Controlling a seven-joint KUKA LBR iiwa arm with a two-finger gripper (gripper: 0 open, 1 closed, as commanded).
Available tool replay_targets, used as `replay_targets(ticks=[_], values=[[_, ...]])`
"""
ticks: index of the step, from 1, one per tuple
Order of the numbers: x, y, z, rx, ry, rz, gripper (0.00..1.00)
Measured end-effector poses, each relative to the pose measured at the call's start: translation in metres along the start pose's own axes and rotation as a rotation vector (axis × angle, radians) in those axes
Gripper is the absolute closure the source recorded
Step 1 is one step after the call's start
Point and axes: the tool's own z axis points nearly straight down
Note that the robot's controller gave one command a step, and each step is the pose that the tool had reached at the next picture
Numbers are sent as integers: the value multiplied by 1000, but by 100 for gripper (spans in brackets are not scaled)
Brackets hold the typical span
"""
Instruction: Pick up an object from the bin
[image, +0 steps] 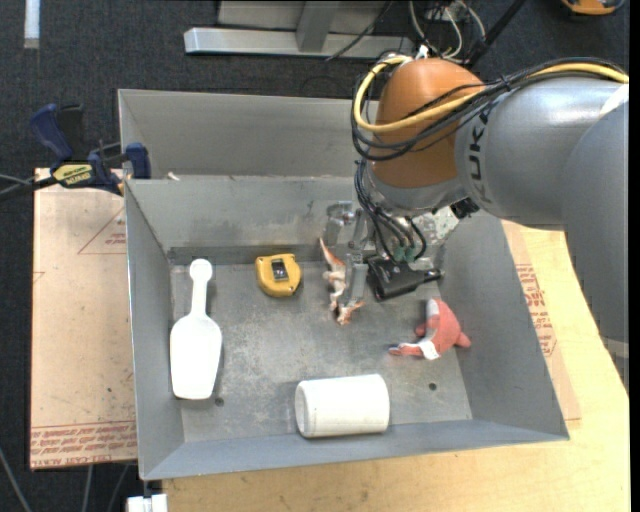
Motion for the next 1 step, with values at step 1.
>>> replay_targets(ticks=[1], values=[[-1,0,-5,0,-6,1,0]])
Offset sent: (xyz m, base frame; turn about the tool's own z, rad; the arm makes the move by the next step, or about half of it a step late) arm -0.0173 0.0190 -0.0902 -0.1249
